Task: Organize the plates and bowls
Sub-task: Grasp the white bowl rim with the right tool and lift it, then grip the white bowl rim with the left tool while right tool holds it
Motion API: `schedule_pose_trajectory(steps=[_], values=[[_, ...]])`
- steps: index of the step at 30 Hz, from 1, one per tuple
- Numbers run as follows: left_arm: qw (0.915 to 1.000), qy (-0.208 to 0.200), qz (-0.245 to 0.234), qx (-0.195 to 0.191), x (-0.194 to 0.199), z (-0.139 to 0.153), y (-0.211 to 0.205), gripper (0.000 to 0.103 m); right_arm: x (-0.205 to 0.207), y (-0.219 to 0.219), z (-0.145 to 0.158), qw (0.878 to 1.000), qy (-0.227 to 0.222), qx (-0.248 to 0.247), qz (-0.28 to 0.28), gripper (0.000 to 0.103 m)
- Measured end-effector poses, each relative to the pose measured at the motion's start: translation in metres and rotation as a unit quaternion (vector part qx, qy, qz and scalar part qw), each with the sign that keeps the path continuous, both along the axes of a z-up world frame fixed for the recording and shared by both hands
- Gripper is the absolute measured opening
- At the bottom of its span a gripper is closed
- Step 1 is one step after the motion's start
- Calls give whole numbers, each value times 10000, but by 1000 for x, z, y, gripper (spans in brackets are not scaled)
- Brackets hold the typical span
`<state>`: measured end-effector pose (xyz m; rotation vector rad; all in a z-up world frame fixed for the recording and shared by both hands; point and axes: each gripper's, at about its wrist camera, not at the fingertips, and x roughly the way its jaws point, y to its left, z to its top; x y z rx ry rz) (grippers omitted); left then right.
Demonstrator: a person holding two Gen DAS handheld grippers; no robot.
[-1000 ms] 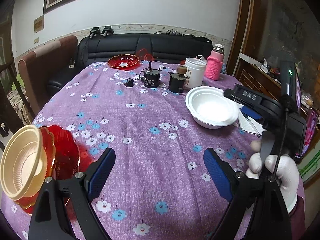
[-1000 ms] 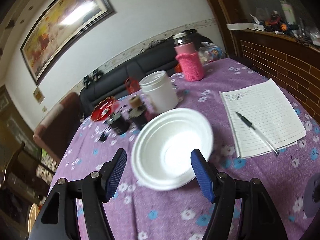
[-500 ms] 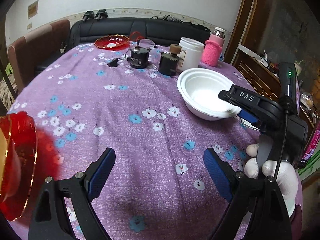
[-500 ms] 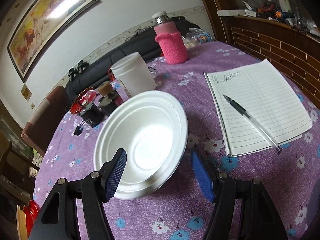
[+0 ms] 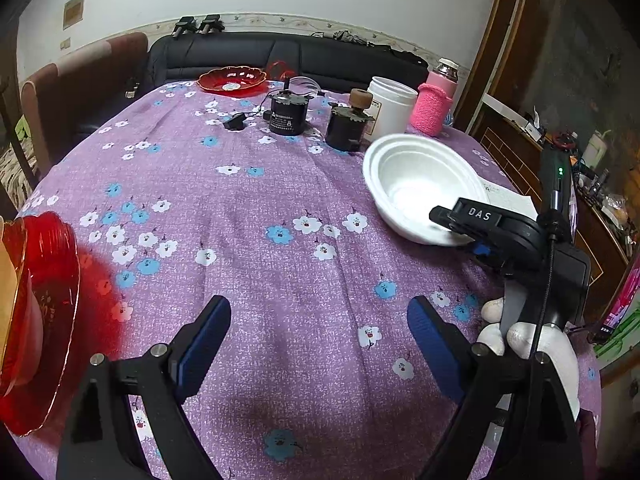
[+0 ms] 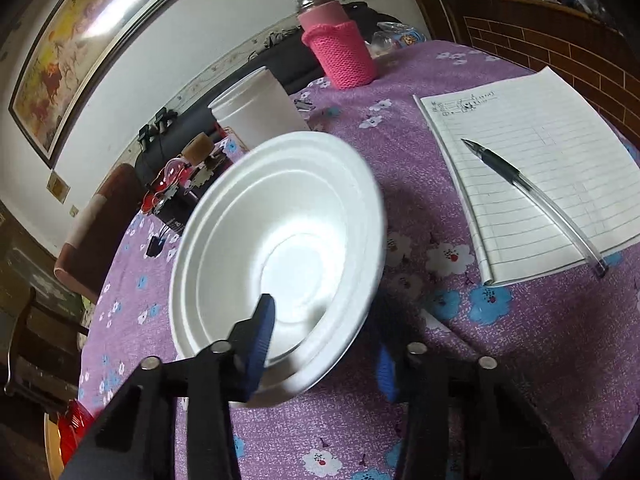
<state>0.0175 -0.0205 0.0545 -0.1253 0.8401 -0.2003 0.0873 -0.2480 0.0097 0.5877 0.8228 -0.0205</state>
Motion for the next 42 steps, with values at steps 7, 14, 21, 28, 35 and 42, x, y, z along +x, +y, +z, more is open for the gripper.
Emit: schedule_pose_trajectory(steps=[7,14,21,28,35,42], values=[[9998,126,82,-145,8,3,9,89,4,7,-2,9960,287,576,626,16],[9983,273,426,-304,39,1,25,89,8,36,-8,9779,787,815,1755,16],[9962,584,536,-367,65,-17,27,89,7,64,2,9764,750,41,2023,24],[9935,719,624,-616,79,-20,30,89,0,59,17,9826,422,-388,1767,50],[9887,1054,633,-854,99,-32,30,89,-1,64,19,9823,377,-469,1774,40],[9913,1123,196,-656,101,-37,8,31,-3,64,22,9833,297,-527,1719,25]])
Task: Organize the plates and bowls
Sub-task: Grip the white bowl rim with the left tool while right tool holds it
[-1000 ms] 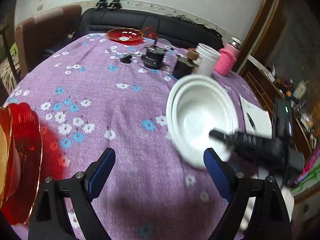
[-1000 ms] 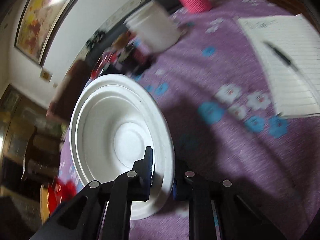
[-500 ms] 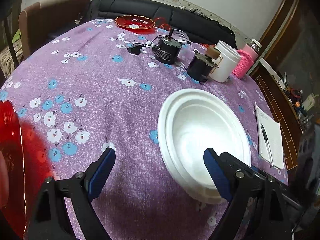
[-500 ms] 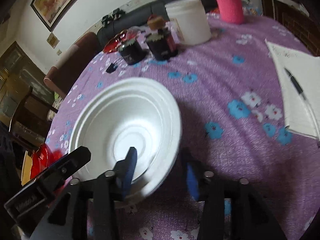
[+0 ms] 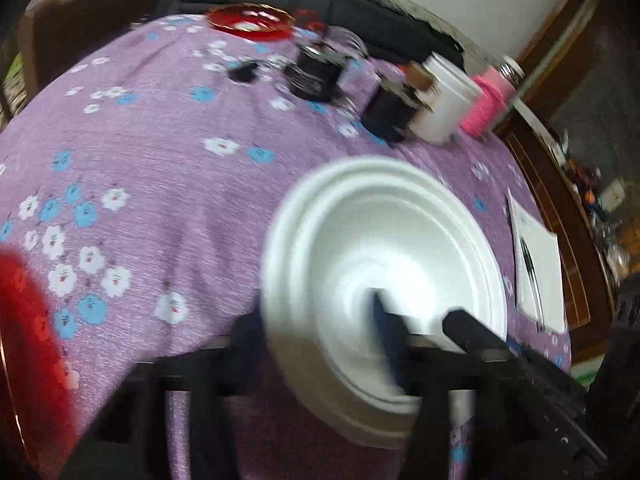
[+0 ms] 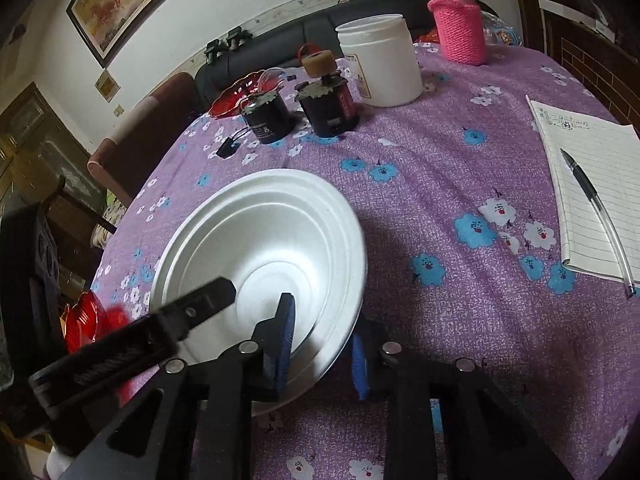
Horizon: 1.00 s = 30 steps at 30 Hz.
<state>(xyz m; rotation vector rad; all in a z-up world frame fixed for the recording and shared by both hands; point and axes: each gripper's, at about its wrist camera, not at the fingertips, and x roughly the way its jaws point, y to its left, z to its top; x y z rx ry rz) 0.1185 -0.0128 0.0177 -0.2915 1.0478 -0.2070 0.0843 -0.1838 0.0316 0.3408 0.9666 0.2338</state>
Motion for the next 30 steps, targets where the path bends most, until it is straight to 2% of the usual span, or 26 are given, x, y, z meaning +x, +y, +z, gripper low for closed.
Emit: schedule_pose_trajectory(steps=[5,12,19,25,30], values=[[9998,-111,30,130,-10,6,-2,28,-4,-6,6,9998,-139,75,-80,21],[9986,-372,158,346,-30,26,6,28,-6,0,9,9995,-233,228,25,21],[9972,-489,259,497,-50,32,12,28,-9,9,11,9991,-334,222,152,21],[9941,-682,440,723,-75,43,25,28,-22,27,21,9968,-649,225,421,21],[9930,-792,545,683,-97,61,45,28,-37,46,33,9936,-894,307,615,21]])
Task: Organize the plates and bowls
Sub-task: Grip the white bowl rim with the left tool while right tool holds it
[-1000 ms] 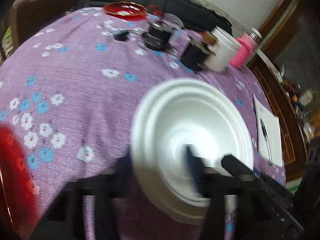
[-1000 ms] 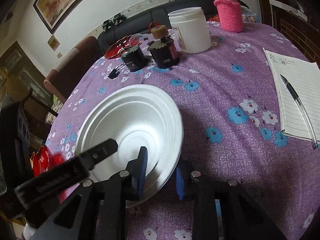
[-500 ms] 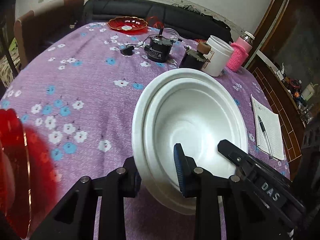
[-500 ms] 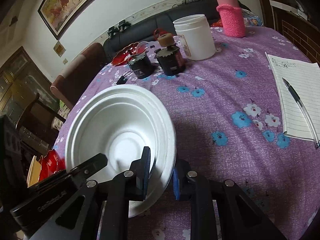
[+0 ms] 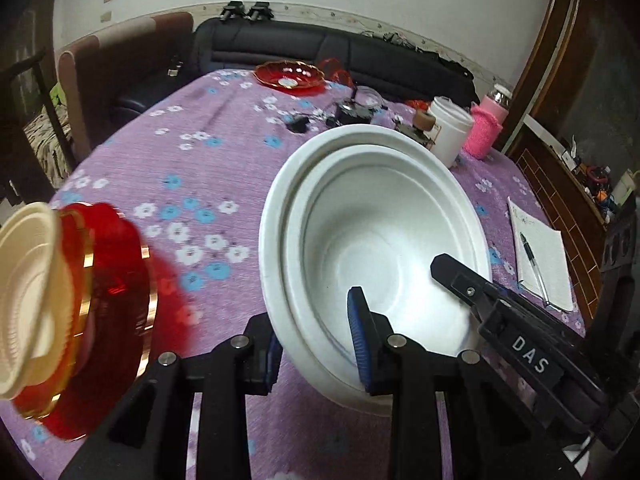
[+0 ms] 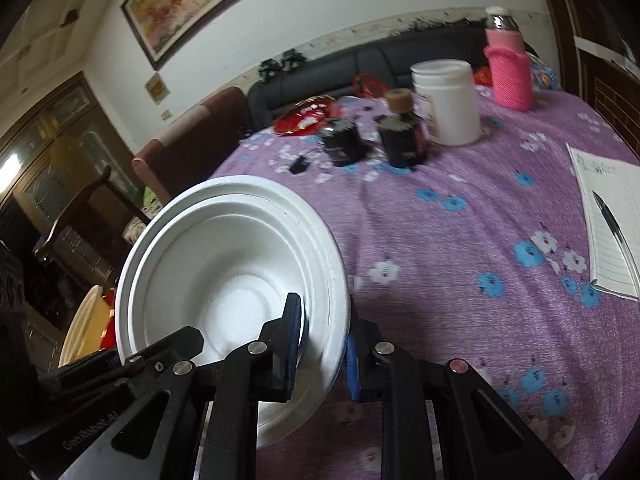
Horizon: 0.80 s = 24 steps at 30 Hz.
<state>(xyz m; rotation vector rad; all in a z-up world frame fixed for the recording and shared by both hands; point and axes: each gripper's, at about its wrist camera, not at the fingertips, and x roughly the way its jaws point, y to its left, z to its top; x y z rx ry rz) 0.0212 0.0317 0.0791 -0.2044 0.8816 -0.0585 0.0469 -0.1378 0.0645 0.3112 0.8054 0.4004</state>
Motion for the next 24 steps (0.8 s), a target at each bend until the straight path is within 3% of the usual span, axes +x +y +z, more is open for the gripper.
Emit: schedule_pose_trajectory(steps=[11,24], values=[[9995,-195,-131,-195,-50,18,12,28,-63,7,14,9996,-76,110,-252,22],[9975,-617,-324,73,-102,33,15,28,-120,13,25,9983,-129,349,-453,22]])
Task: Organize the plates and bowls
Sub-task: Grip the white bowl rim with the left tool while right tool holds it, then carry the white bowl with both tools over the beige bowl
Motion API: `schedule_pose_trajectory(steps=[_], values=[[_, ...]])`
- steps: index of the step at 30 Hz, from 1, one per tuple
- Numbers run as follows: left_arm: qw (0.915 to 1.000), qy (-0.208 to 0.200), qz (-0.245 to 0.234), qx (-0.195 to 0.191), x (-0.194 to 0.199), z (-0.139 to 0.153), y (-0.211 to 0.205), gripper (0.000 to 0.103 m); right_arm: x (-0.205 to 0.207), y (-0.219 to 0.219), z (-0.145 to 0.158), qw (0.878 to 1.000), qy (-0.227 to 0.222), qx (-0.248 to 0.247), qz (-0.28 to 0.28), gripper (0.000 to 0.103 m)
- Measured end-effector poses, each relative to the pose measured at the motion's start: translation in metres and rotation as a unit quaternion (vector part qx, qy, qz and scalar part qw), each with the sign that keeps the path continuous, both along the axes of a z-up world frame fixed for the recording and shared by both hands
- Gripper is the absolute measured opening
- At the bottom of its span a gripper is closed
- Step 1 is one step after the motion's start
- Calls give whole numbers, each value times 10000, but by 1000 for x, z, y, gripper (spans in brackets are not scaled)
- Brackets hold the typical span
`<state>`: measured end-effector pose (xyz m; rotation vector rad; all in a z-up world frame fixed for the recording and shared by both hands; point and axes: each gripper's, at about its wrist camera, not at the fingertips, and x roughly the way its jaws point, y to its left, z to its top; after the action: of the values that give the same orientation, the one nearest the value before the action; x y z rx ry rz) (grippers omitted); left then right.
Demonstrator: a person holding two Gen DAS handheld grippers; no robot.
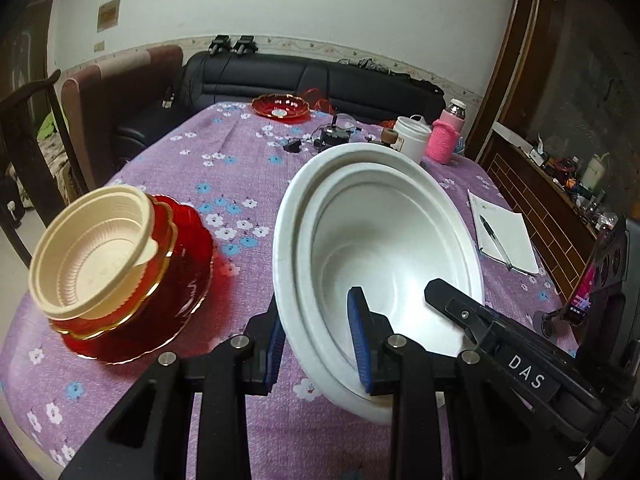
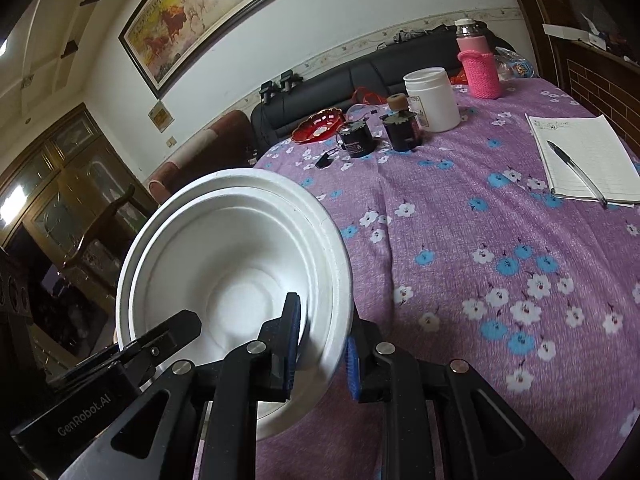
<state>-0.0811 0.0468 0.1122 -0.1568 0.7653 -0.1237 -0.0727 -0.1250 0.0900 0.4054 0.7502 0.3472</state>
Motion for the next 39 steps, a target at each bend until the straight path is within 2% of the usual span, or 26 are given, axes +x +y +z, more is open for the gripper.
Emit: schedule_pose_trajectory(steps=[10,22,39], values=[[9997,-167,173,63,-23,6,25,28,-22,31,16,9993,-218,-215,223,22],[9983,-303,405,294,-40,11,48,28,-27,62,21,9983,-277,-270,446,22],[9970,-344,669,206,-47,12,83,28,-24,101,26,9962,-321,-452,672,22]])
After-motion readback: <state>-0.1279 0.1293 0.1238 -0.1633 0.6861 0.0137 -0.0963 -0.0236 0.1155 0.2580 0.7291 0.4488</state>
